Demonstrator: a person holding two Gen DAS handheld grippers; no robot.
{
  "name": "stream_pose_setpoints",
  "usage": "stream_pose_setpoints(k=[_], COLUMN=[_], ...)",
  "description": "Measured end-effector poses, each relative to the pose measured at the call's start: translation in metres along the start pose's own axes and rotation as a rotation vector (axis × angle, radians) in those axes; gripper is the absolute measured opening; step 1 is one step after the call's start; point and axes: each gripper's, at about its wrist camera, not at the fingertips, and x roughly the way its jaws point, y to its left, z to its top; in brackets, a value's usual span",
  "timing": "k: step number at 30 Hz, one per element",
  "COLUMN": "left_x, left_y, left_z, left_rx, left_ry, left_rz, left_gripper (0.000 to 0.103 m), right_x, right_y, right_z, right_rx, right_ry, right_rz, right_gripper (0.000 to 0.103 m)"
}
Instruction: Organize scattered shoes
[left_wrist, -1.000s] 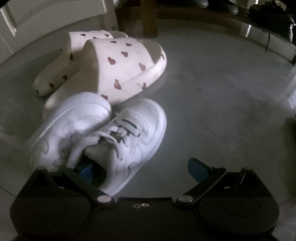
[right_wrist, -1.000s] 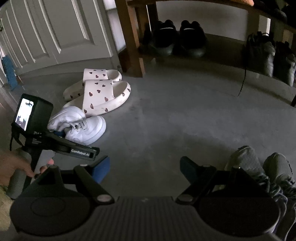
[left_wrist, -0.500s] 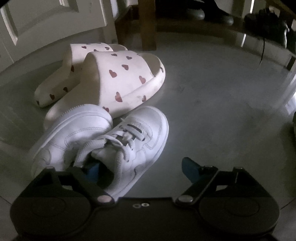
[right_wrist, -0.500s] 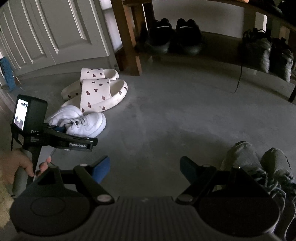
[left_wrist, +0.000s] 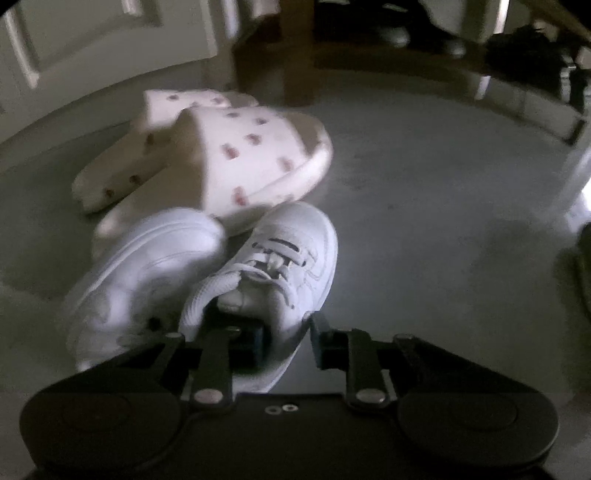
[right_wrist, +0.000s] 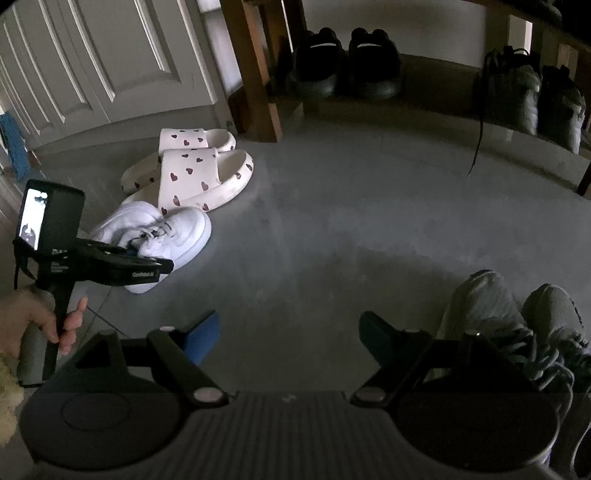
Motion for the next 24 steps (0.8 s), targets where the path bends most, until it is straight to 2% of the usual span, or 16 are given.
stream_pose_setpoints(k=[6,9,11,15,19,22,24], left_x=[-0.024,-0.038,-0.041,-0.038,-0.033,-0.031,-0.033], left_y=[-0.042,-0.073,-0.09,-0.122,-0.153,-0.173,-0.188], left_z=[-0.006,-0.014,-0.018,-0.023,-0.024,-0.024,-0.027], left_rx=[0.285,0.538,0.666,0.846,0.916,0.937,0.968], left_ry=[-0.074,-0.083,-0.062,0.022,0.057,0.074,0.074], left_rz=[-0.139,-0.231,-0.3,-0.392,-0.436,-0.479,-0.524], left_gripper=[0.021,0.022,0.022,0.022,0.022,0.022,0.022], right_x=[-0.008,-0.018,-0.028,-0.045,-0.061,-0.072,-0.077], right_y=[-0.008,-0.019,-0.028,-0.039,-0.035,-0.028,-0.025], right_z=[-0.001,-0.002,-0.006,-0.02,-0.049,-0.068,-0.074], right_rx=[-0.022,-0.03,-0.023,0.007,0.034,0.095,0.138], right_ry=[-0.041,-0.062,-0.069,-0.075,-0.1,-0.164,-0.177], right_rz=[-0.037,-0.071,-0.091,-0.096,-0.058,-0.084,-0.106], right_gripper=[0.085,0.085,0.085,0.085,0.085,0.085,0.085])
